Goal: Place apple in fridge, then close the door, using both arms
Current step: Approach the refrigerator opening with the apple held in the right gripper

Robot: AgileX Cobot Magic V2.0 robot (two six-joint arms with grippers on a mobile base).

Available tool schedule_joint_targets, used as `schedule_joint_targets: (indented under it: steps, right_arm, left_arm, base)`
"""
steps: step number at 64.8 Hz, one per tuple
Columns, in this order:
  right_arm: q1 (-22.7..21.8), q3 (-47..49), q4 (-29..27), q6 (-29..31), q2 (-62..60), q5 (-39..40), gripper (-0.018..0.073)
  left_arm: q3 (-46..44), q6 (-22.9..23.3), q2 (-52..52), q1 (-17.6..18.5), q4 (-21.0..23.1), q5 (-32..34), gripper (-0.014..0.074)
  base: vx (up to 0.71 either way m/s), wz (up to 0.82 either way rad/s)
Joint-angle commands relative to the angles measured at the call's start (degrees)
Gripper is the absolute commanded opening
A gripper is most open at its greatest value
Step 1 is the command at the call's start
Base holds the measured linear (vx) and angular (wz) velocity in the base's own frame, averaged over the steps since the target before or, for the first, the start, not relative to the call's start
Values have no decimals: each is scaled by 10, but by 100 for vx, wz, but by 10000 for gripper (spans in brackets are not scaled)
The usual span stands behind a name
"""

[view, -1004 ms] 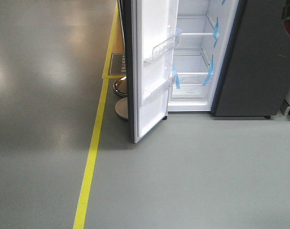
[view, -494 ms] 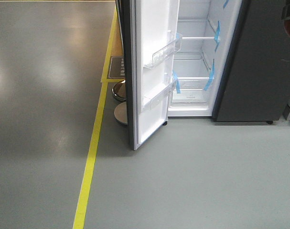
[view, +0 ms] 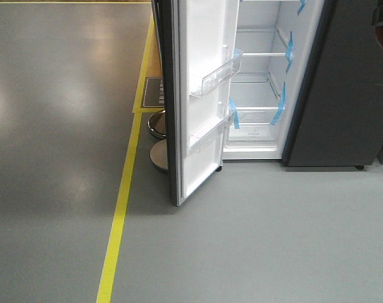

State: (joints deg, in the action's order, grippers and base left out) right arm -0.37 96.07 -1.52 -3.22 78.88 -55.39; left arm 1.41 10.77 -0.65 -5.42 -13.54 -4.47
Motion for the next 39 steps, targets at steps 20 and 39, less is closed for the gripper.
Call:
schedule_joint_targets:
  steps: [20,39]
  right_arm:
    - [-1,15,1,0,-17,42,102]
    - [-1,15,1,0,-17,42,102]
  left_arm:
    - [16,6,-9,3,5,40,-6]
    - [16,6,-9,3,5,40,-6]
  base:
    - [8,-1]
    - [9,0]
